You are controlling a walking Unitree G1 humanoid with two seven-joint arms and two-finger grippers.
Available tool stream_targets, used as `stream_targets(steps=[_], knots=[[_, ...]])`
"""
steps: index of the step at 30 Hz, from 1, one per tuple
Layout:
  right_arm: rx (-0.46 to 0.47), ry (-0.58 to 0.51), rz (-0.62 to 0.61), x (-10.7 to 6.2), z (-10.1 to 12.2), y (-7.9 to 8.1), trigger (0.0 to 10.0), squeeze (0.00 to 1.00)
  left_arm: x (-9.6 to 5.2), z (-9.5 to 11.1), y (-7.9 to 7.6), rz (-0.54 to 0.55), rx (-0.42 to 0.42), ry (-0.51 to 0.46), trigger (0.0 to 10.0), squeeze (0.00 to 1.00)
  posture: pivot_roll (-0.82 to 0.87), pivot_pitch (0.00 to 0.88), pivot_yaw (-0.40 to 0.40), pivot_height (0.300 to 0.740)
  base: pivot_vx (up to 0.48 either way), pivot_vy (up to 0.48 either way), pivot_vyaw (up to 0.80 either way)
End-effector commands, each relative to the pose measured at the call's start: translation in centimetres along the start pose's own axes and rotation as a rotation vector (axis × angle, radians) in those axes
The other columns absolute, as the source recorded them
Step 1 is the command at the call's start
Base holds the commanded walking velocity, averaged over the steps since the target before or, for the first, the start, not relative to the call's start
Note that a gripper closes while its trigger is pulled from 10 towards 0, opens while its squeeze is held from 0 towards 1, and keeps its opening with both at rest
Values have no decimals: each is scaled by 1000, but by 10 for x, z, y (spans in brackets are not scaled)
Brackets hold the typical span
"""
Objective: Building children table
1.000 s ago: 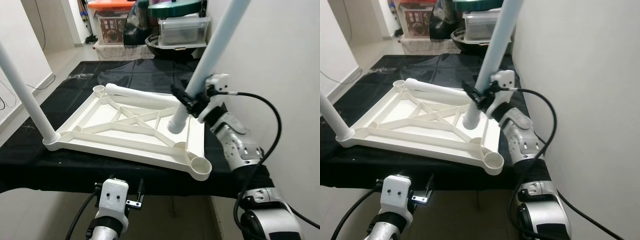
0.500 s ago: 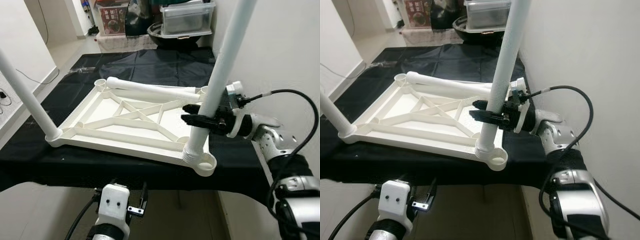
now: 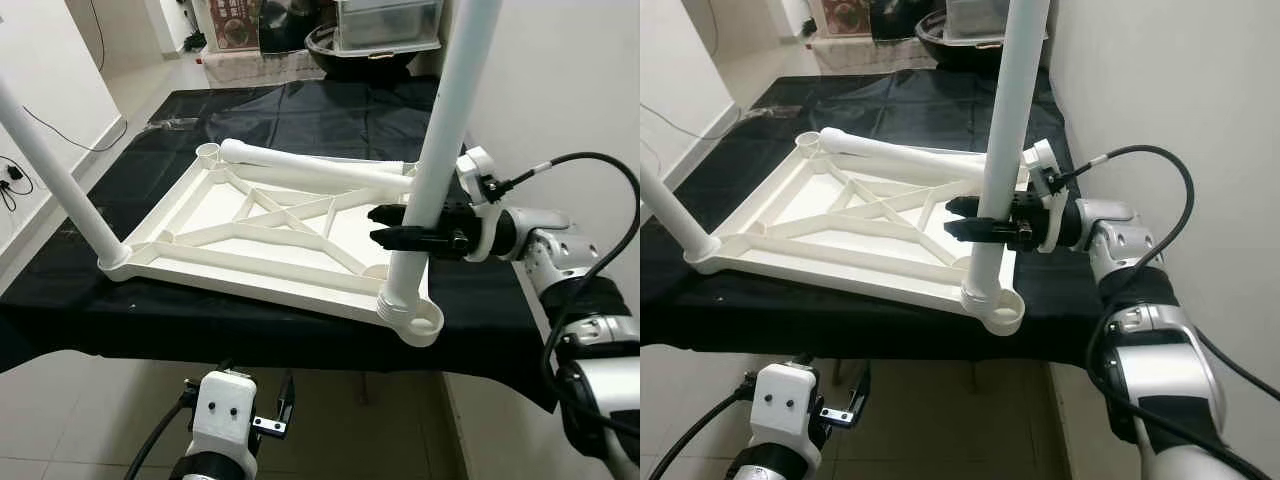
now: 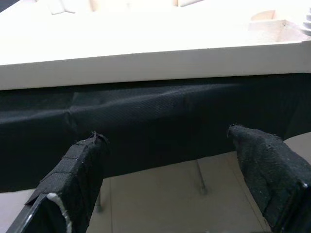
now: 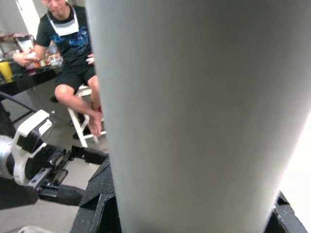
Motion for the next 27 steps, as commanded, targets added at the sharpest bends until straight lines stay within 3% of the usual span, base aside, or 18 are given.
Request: stream_targets(steps=[1, 27], knots=[[15, 25, 16, -1, -5, 2, 10000, 0, -3, -2, 2, 2, 21, 18, 10000, 0, 39, 186, 49, 740, 0, 0, 0], [-35, 25, 112, 0, 4, 16, 10000, 0, -1, -2, 6, 2, 40, 33, 10000, 0, 41, 175, 67, 740, 0, 0, 0]])
Point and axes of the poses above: a point about 5 cm out from each wrist's last joint towards the gripper, its own x axis pointing out of the wrist towards the gripper, its own z axis along the axis of the wrist's last joint, y = z × x, the point moved 5 cm from there along x, pointing out of the wrist towards the gripper, and after that the axes turned 15 degrees about -x, right-handed, at the moved point
